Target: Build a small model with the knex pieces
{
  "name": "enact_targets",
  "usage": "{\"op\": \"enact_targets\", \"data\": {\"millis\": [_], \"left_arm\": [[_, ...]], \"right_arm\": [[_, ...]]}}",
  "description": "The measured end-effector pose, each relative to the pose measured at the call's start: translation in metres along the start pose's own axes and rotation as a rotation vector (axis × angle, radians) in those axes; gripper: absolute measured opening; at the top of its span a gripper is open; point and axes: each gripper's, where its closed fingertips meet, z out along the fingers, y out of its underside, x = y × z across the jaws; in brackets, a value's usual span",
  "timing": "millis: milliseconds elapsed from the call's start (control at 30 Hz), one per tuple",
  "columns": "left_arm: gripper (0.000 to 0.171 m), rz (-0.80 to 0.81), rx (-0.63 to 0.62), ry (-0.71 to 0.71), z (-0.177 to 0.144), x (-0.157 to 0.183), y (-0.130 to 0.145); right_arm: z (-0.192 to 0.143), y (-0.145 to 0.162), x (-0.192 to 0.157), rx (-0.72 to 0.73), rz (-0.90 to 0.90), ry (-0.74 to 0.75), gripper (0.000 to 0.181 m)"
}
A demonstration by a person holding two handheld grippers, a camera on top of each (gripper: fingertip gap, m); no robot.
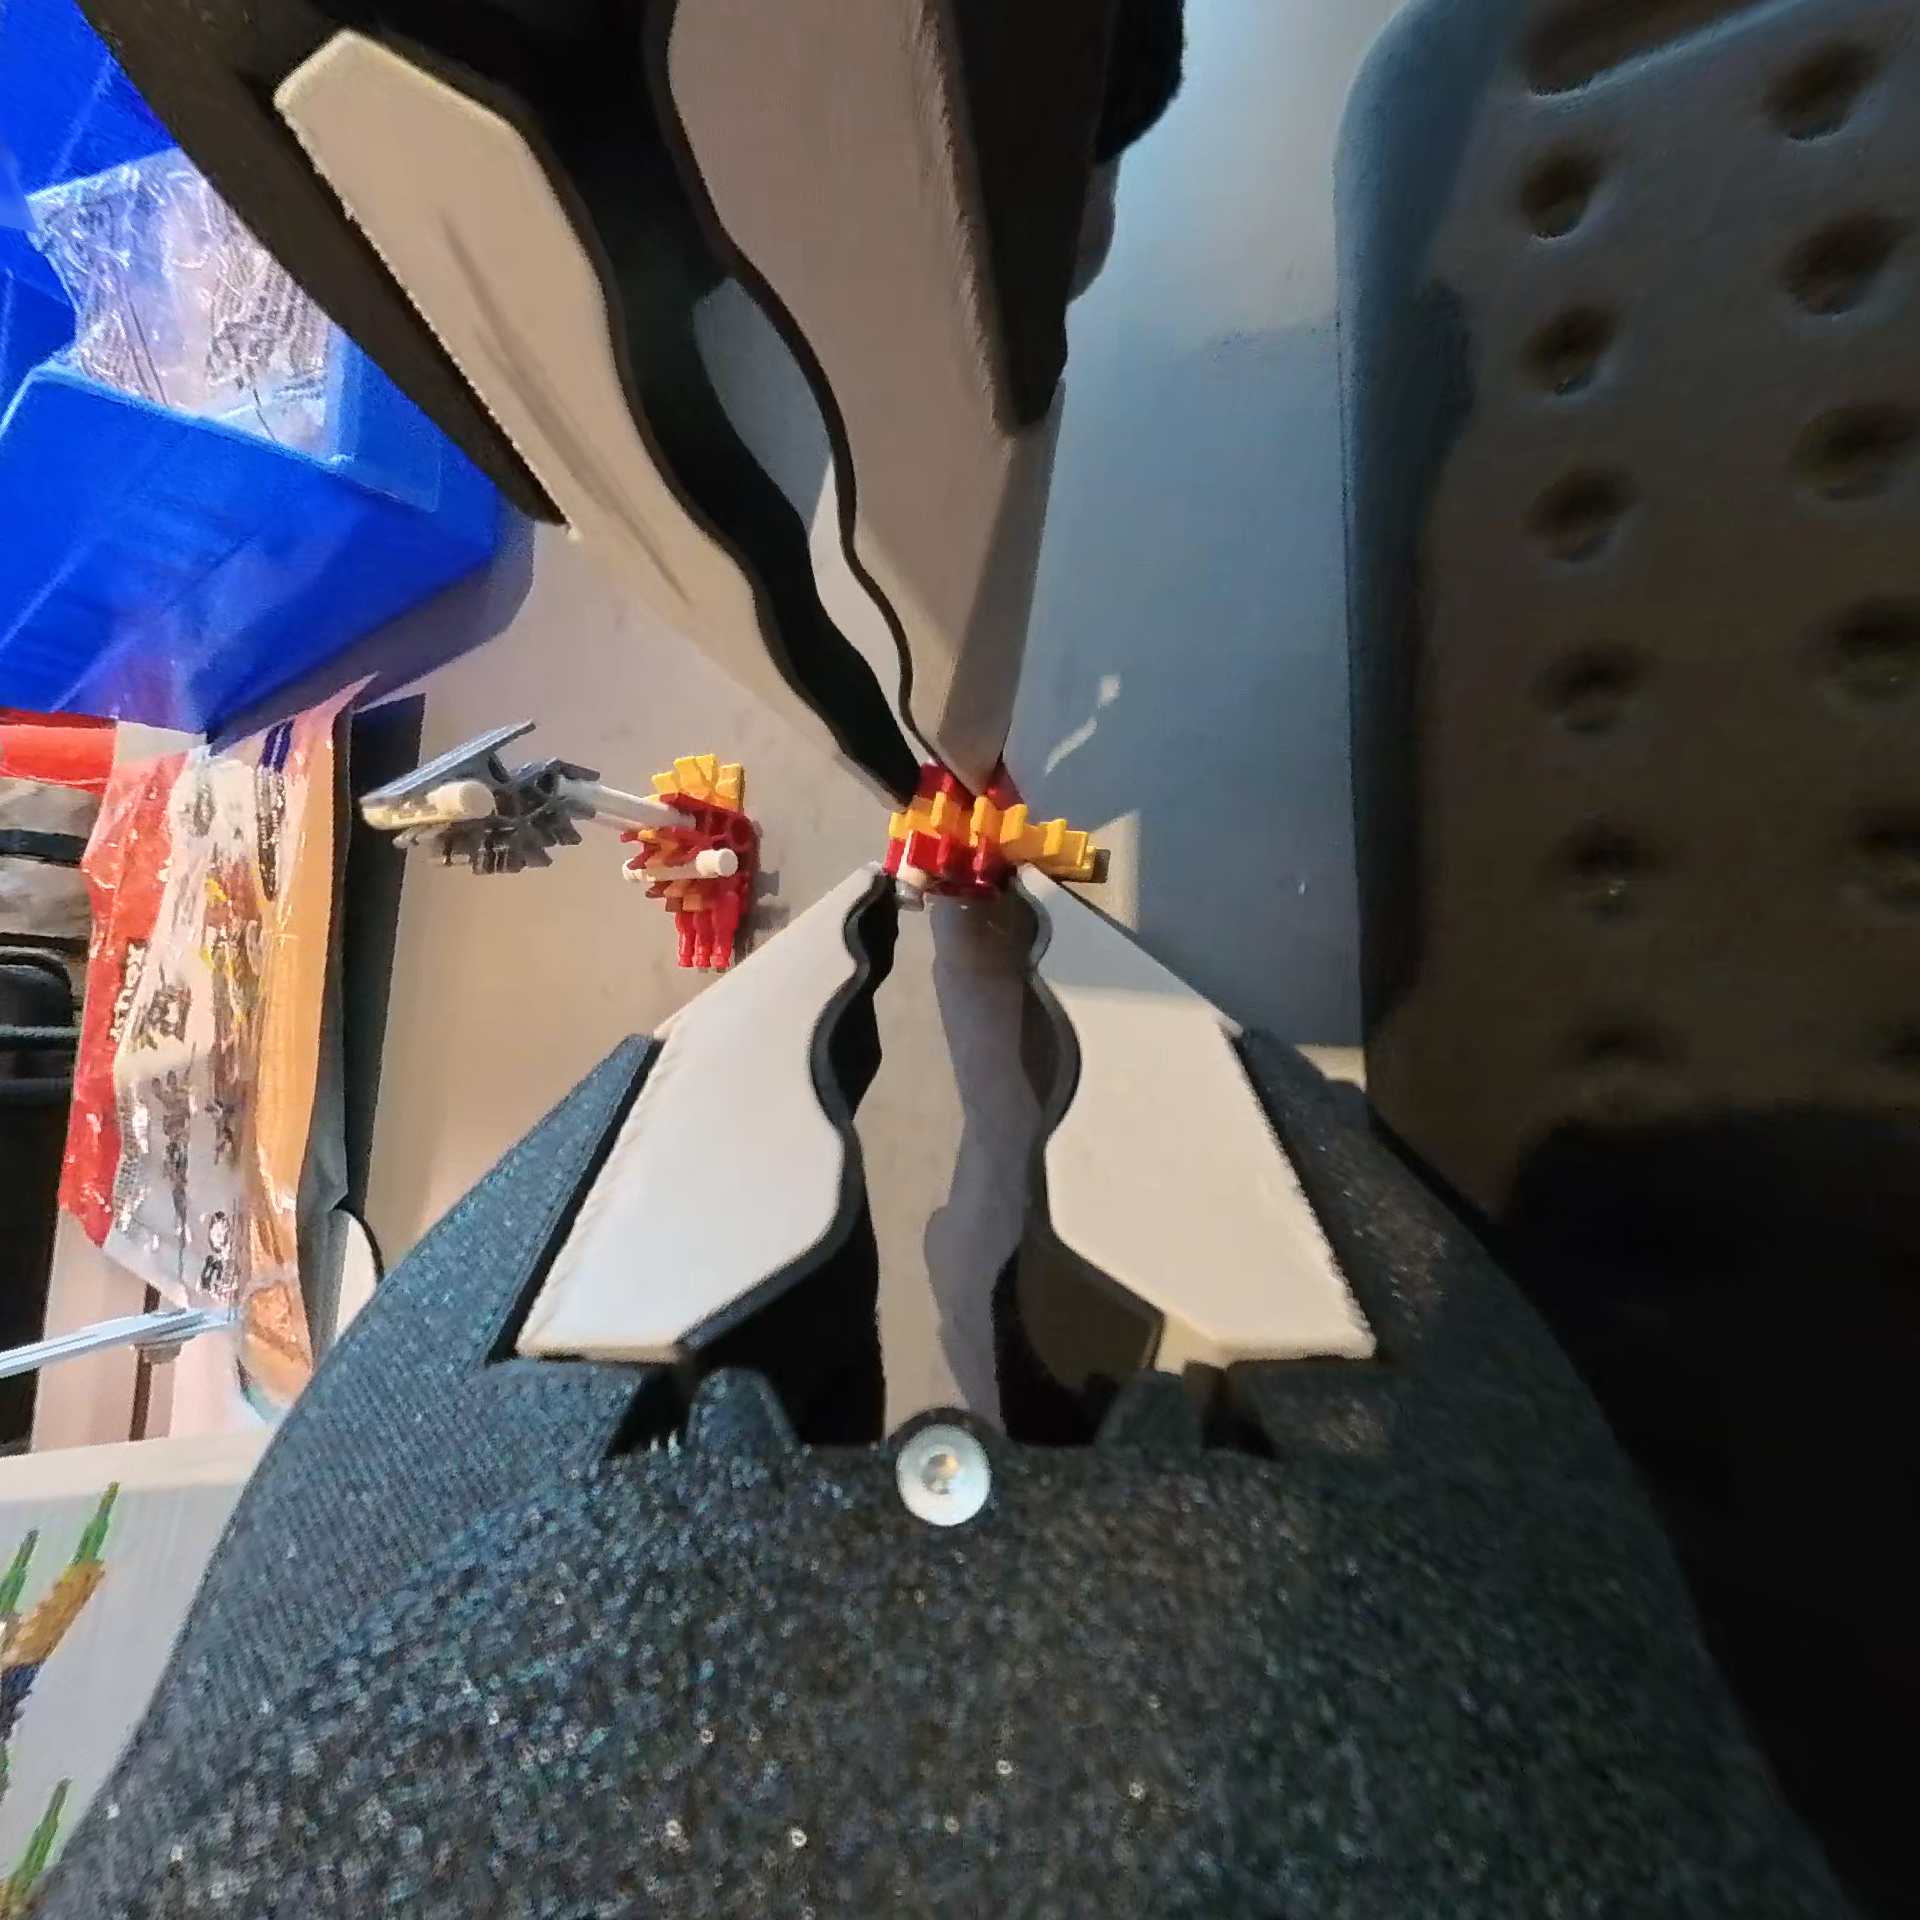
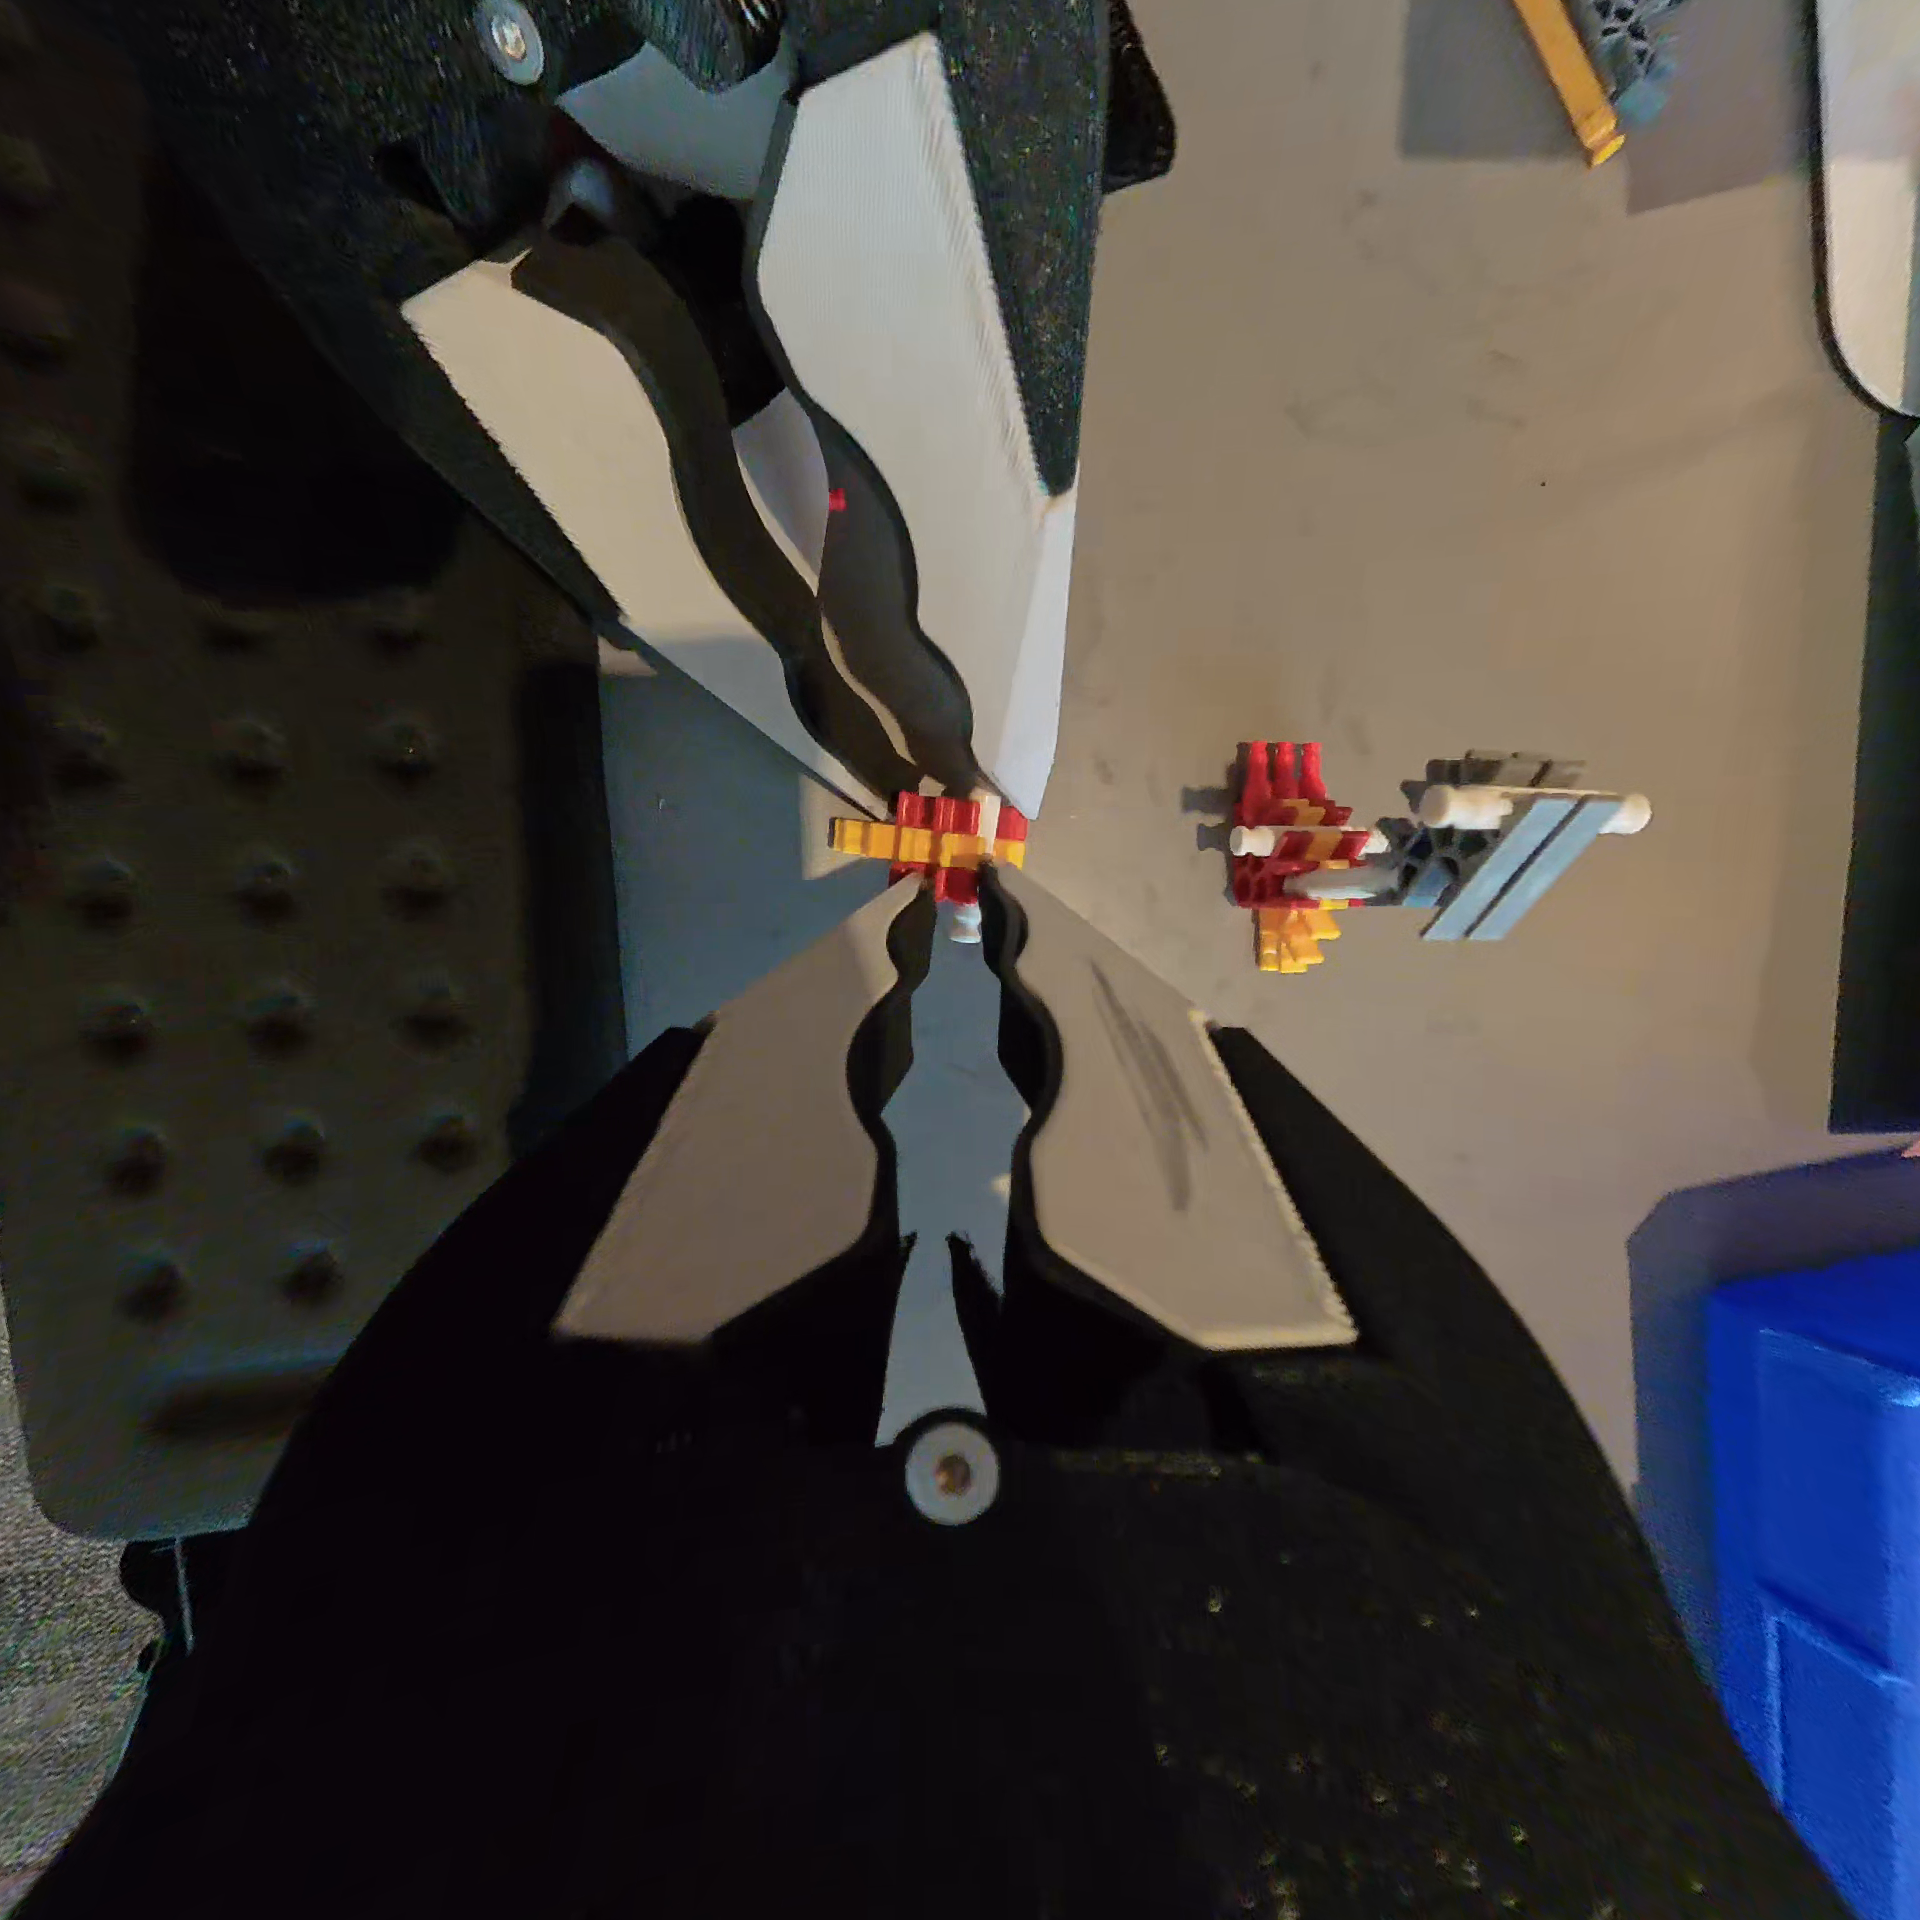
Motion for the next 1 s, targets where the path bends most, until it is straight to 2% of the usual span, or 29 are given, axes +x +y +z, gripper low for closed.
{"op": "enact_targets", "data": {"millis": [200, 567, 1000], "left_arm": [[0.020, -0.023, -0.015, -0.021, 0.000, 0.000, 0.000], [0.021, 0.117, 0.020, -0.067, 0.002, -0.003, -0.008], [0.020, 0.180, 0.009, -0.080, 0.006, -0.009, -0.009]], "right_arm": [[-0.001, 0.000, -0.001, 0.008, -0.011, 0.014, 0.007], [-0.007, 0.007, -0.002, 0.122, 0.138, 0.127, 0.007], [-0.010, 0.008, 0.004, 0.137, 0.117, 0.173, 0.008]]}}
